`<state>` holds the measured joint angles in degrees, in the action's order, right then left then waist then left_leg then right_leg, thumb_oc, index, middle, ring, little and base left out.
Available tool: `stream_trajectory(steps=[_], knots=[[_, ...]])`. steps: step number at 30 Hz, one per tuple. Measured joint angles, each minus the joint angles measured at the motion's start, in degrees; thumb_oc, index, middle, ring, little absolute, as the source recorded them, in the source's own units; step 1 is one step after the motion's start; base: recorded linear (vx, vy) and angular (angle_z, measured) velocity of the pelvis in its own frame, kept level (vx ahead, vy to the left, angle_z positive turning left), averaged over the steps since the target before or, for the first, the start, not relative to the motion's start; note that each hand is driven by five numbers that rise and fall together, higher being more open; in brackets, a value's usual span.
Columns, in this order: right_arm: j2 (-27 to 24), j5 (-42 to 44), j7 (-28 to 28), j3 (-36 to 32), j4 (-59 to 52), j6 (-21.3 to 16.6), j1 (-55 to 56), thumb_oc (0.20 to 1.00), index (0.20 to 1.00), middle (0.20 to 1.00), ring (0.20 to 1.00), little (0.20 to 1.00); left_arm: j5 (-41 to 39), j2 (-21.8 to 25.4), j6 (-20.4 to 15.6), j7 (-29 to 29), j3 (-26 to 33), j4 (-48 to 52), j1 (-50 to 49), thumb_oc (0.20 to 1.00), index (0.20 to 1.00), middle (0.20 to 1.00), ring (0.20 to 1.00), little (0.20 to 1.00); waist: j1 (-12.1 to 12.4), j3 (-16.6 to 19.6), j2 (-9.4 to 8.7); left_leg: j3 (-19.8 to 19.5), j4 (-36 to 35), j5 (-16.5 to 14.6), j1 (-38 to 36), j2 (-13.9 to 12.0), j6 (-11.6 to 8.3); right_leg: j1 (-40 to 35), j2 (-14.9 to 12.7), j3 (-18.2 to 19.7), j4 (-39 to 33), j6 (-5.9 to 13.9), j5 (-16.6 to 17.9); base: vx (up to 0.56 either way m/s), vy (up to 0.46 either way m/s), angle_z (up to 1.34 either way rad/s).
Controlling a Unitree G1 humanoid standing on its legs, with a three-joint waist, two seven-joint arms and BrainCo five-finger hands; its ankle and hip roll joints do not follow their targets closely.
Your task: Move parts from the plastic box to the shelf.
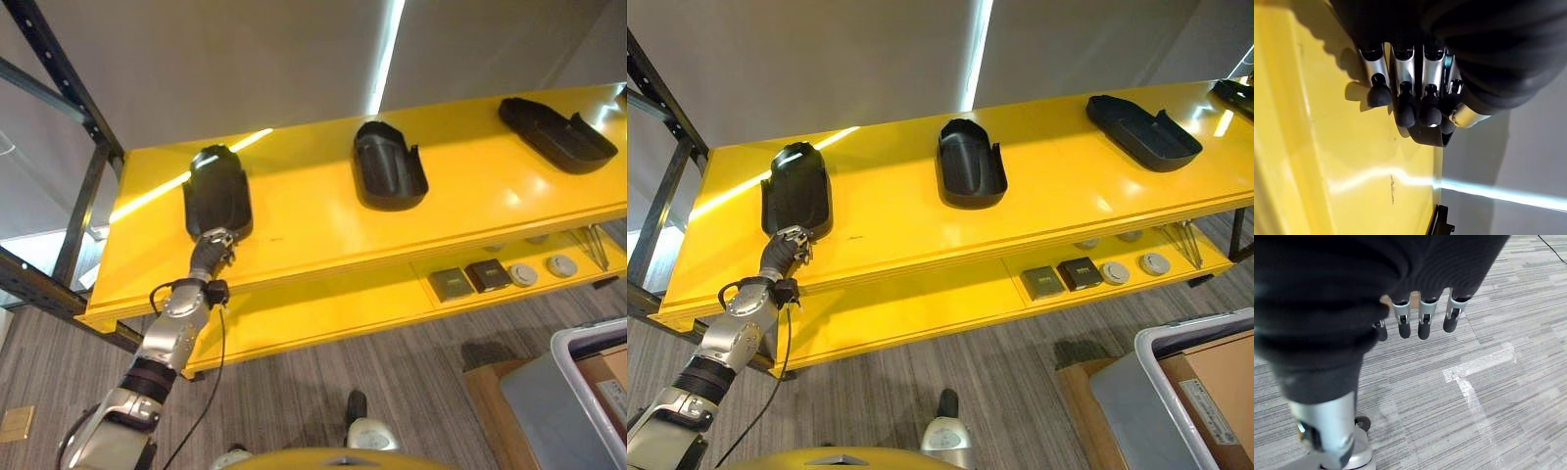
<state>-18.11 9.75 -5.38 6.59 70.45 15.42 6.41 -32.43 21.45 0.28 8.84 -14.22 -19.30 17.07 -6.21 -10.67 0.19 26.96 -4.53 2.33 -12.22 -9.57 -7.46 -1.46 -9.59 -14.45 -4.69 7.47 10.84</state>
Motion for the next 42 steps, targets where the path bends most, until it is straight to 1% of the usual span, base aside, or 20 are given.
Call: stream_trajectory(steps=[1,3,7,8,11,15,17,19,20,24,26,27,28,30,33,36,37,38,40,42], knots=[[0.0,0.0,0.22,0.0,-0.03,0.0,0.0,1.0,1.0,1.0,1.0,1.0,-0.09,0.0,-0.05,-0.71,-0.02,0.06,-0.01,0.275,0.275,0.275,0.275,0.275,0.05,0.0,0.0,-0.01,0.0,0.0,0.0,0.01,0.0,-0.02,0.0,-0.01,0.0,0.0,0.0,0.0,0.0,0.0],[0.0,-0.04,0.59,-0.01,-0.02,-0.01,0.0,1.0,1.0,1.0,1.0,1.0,-1.11,0.02,-0.1,-2.73,-0.12,1.51,-0.4,1.0,1.0,1.0,1.0,1.0,0.17,-0.04,-0.05,-0.07,-0.01,0.0,-0.03,-0.01,0.0,-0.14,-0.01,-0.1,0.0,-0.01,0.0,-0.01,0.006,0.02],[-0.02,-0.11,1.33,-0.03,0.02,-0.06,0.03,1.0,1.0,1.0,1.0,1.0,-1.3,0.26,-0.33,-7.33,-0.7,8.27,-1.61,1.0,1.0,1.0,1.0,1.0,1.14,-0.12,-0.12,-0.21,-0.03,0.0,-0.05,0.01,0.0,-0.32,-0.03,-0.27,-0.01,-0.01,-0.01,-0.01,0.003,0.01],[-0.07,-0.1,1.48,-0.05,-0.02,-0.19,-0.01,1.0,1.0,1.0,1.0,1.0,-2.93,1.01,-0.26,-9.57,-0.68,13.45,-2.7,1.0,1.0,1.0,1.0,1.0,1.62,-0.16,-0.13,-0.3,-0.29,0.0,-0.09,0.01,0.0,-0.47,-0.03,-0.43,-0.02,-0.03,-0.03,-0.02,0.017,0.05],[-0.3,-0.18,1.52,-0.09,0.05,-0.24,0.0,1.0,1.0,1.0,1.0,1.0,-5.18,1.98,-0.26,-13.03,-0.61,18.5,-3.71,1.0,1.0,1.0,1.0,1.0,2.57,-0.13,-0.02,-0.43,-0.32,-0.01,-0.37,0.05,-0.02,-0.81,-0.04,-0.51,-0.04,0.0,-0.08,-0.02,0.012,0.02],[-0.33,-1.09,1.71,-0.17,0.09,-0.71,-0.08,1.0,1.0,1.0,1.0,1.0,-7.01,3.67,2.66,-20.54,-0.62,21.23,-6.21,1.0,1.0,1.0,1.0,1.0,3.96,-0.07,0.07,-0.72,-0.33,-0.07,-0.71,-0.01,-0.02,-1.32,-0.13,-0.73,-0.18,0.0,-0.17,-0.04,0.019,0.03],[-0.33,-1.13,1.72,-0.16,0.13,-0.95,-0.06,1.0,1.0,1.0,1.0,1.0,-6.87,4.84,4.97,-24.26,-0.62,23.39,-9.04,1.0,1.0,1.0,1.0,1.0,4.32,-0.06,0.07,-1.19,-0.34,-0.07,-0.67,-0.02,-0.01,-1.55,-0.23,-1.14,-0.33,-0.19,-0.34,-0.06,0.04,0.09],[-0.34,-1.13,1.71,-0.17,0.29,-1.25,0.1,1.0,1.0,1.0,1.0,1.0,-5.63,5.29,6.14,-27.13,-1.07,24.12,-10.4,1.0,1.0,1.0,1.0,1.0,4.52,0.0,0.16,-1.64,-0.34,-0.06,-0.64,0.01,0.0,-1.82,-0.33,-1.57,-0.35,-0.1,-0.4,-0.09,0.07,0.1],[-0.44,-1.13,1.71,-0.16,0.27,-1.31,-0.17,1.0,1.0,1.0,1.0,1.0,-3.29,7.19,6.93,-29.03,-2.26,24.96,-11.99,1.0,1.0,1.0,1.0,1.0,5.15,0.25,0.41,-1.84,-0.35,-0.03,-0.65,0.13,0.03,-1.98,-0.4,-1.86,-0.34,-0.05,-0.4,-0.07,0.056,0.07],[-0.53,-1.14,1.71,-0.1,0.34,-1.69,-0.18,1.0,1.0,1.0,1.0,1.0,3.84,10.94,8.52,-30.83,-5.03,23.6,-14.94,1.0,1.0,1.0,1.0,1.0,5.9,1.3,1.12,-2.12,-0.35,-0.05,-0.65,0.1,0.03,-2.27,-0.42,-2.07,-0.34,0.12,-0.49,-0.06,0.04,0.06],[-0.54,-1.15,1.68,0.03,0.34,-1.83,0.16,1.0,1.0,1.0,1.0,1.0,9.32,12.23,8.29,-30.72,-5.88,20.75,-16.85,1.0,1.0,1.0,1.0,1.0,5.98,2.13,1.61,-2.29,-0.35,-0.1,-0.7,0.0,0.0,-2.43,-0.41,-2.21,-0.31,0.23,-0.62,-0.09,0.046,0.06],[-0.6,-1.25,1.68,0.02,0.36,-1.82,-0.25,1.0,1.0,1.0,1.0,1.0,12.06,12.98,7.46,-30.25,-5.97,20.13,-18.87,1.0,1.0,1.0,1.0,1.0,6.73,2.68,1.96,-2.6,-0.36,-0.07,-0.57,0.19,0.01,-2.5,-0.48,-2.33,-0.34,0.23,-0.58,-0.14,0.07,0.06],[-0.71,-1.27,1.65,0.51,0.27,-1.92,-0.18,1.0,1.0,1.0,1.0,1.0,13.62,13.61,6.55,-30.08,-6.31,18.97,-20.04,1.0,1.0,1.0,1.0,1.0,6.7,3.13,1.98,-2.65,-0.37,-0.08,-0.58,0.16,0.01,-2.53,-0.49,-2.58,-0.31,0.26,-0.6,-0.1,0.05,0.06],[-0.59,-1.41,1.64,1.77,0.36,-1.92,0.17,1.0,1.0,1.0,1.0,1.0,15.71,13.78,6.35,-28.07,-6.24,16.21,-21.83,1.0,1.0,1.0,1.0,1.0,7.15,4.32,1.8,-3.22,-0.37,0.02,-0.19,0.11,0.04,-2.61,-0.65,-3.42,-0.37,0.32,-0.68,-0.07,0.033,0.14],[-0.67,-3.12,1.57,1.79,0.32,-1.93,0.08,1.0,1.0,1.0,1.0,1.0,15.7,13.71,6.3,-25.9,-6.06,13.95,-23.39,1.0,1.0,1.0,1.0,1.0,8.1,4.73,1.68,-3.51,-0.38,0.16,0.0,0.18,0.15,-2.67,-0.91,-3.58,-0.36,0.34,-0.69,-0.05,0.022,0.08],[-0.53,-3.47,1.56,2.56,0.26,-1.95,0.07,1.0,1.0,1.0,1.0,1.0,14.2,12.59,8.19,-23.14,-6.11,5.33,-25.36,1.0,1.0,1.0,1.0,1.0,8.4,5.22,1.53,-3.69,-0.38,0.01,0.18,0.29,-0.05,-2.67,-1.12,-3.69,-0.34,0.31,-0.71,-0.06,0.012,0.03],[-0.54,-3.47,1.53,2.85,0.26,-1.93,0.09,1.0,1.0,1.0,1.0,1.0,13.08,11.56,9.03,-22.25,-6.02,1.2,-25.87,1.0,1.0,1.0,1.0,1.0,8.35,5.37,1.51,-3.73,-0.38,0.01,0.2,0.34,-0.05,-2.65,-1.18,-3.71,-0.29,0.3,-0.71,-0.07,-0.005,0.01],[-0.5,-3.47,1.4,3.86,0.25,-1.86,0.12,1.0,1.0,1.0,1.0,1.0,12.37,8.76,9.32,-20.39,-5.74,-7.11,-26.84,1.0,1.0,1.0,1.0,1.0,8.28,5.61,1.43,-3.74,-0.38,-0.01,0.25,0.37,-0.06,-2.6,-1.24,-3.7,-0.21,0.3,-0.72,-0.06,-0.014,0.01],[-0.14,-3.47,1.34,4.06,0.25,-1.65,0.1,1.0,1.0,1.0,1.0,1.0,12.3,4.34,10.14,-17.9,-3.77,-17.93,-26.49,1.0,1.0,1.0,1.0,1.0,7.99,5.84,1.35,-3.74,-0.37,-0.04,0.28,0.35,-0.09,-2.54,-1.25,-3.7,-0.25,0.18,-0.8,-0.06,-0.022,0.01],[0.55,-3.49,1.11,4.11,0.29,-1.65,0.17,1.0,1.0,1.0,1.0,1.0,12.38,-2.01,8.22,-14.23,0.73,-32.69,-27.34,1.0,1.0,1.0,1.0,1.0,7.87,5.8,0.71,-3.99,-0.37,-0.04,0.55,0.29,-0.12,-2.42,-1.27,-3.82,-0.26,0.08,-0.91,-0.04,-0.022,0.04]])
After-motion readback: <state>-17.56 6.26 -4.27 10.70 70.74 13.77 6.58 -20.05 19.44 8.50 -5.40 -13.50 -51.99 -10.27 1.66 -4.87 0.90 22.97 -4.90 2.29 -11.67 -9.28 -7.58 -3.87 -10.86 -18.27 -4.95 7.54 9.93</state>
